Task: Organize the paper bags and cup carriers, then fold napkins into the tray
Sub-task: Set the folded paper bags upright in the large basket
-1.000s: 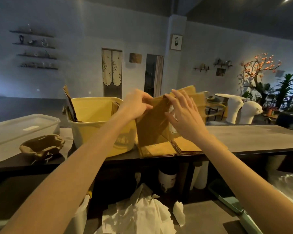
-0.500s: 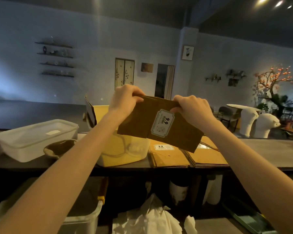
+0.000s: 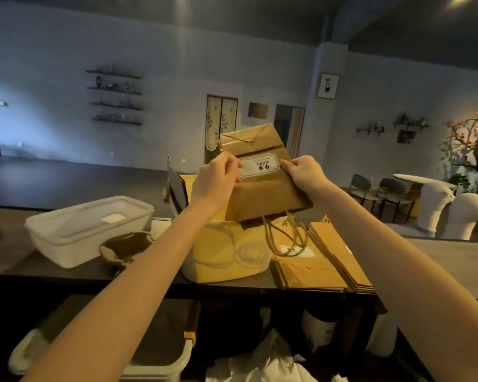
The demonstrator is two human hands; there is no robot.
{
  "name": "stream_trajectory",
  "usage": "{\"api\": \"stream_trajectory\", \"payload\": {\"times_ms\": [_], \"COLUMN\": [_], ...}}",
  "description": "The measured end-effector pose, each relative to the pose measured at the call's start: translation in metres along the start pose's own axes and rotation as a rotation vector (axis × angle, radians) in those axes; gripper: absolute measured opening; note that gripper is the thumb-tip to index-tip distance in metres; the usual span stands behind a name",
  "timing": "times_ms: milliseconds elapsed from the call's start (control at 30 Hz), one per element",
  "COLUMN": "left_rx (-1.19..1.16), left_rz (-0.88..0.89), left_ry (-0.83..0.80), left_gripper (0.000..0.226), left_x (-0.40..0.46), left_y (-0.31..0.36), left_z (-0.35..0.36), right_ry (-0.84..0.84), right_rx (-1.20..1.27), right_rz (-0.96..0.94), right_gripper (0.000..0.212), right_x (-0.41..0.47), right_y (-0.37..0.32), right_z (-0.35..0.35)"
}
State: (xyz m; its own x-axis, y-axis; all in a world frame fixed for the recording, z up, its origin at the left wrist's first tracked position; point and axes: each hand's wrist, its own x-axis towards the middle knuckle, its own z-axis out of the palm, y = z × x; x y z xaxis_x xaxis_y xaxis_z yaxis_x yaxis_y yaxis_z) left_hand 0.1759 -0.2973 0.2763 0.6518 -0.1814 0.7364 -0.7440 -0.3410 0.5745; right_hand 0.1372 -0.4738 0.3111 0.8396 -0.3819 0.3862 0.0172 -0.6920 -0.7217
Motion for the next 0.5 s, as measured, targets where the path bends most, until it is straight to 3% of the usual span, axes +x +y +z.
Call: {"api": "stream_trajectory", "payload": {"times_ms": [167, 333, 500], "left_rx": [-0.195, -0.314, -0.338], "left_rz": [-0.158, -0.224, -0.218], "left_ry": [-0.059, -0.07, -0.067], "left_gripper": [0.028, 0.027, 0.026], "left_x": [-0.003, -0.004, -0.005], "left_y": [-0.017, -0.025, -0.029], "left_z": [0.004, 0.006, 0.009], "right_ry": [0.116, 0.3, 0.163], "right_rx": [0.014, -0.267, -0.689], "right_rz": [0.023, -0.101, -0.252], "right_gripper": [0.037, 0.033, 0.025], "right_x": [0.031, 0.041, 0.026], "right_y": [-0.005, -0.009, -0.002], "right_z": [0.037, 0.069, 0.092]}}
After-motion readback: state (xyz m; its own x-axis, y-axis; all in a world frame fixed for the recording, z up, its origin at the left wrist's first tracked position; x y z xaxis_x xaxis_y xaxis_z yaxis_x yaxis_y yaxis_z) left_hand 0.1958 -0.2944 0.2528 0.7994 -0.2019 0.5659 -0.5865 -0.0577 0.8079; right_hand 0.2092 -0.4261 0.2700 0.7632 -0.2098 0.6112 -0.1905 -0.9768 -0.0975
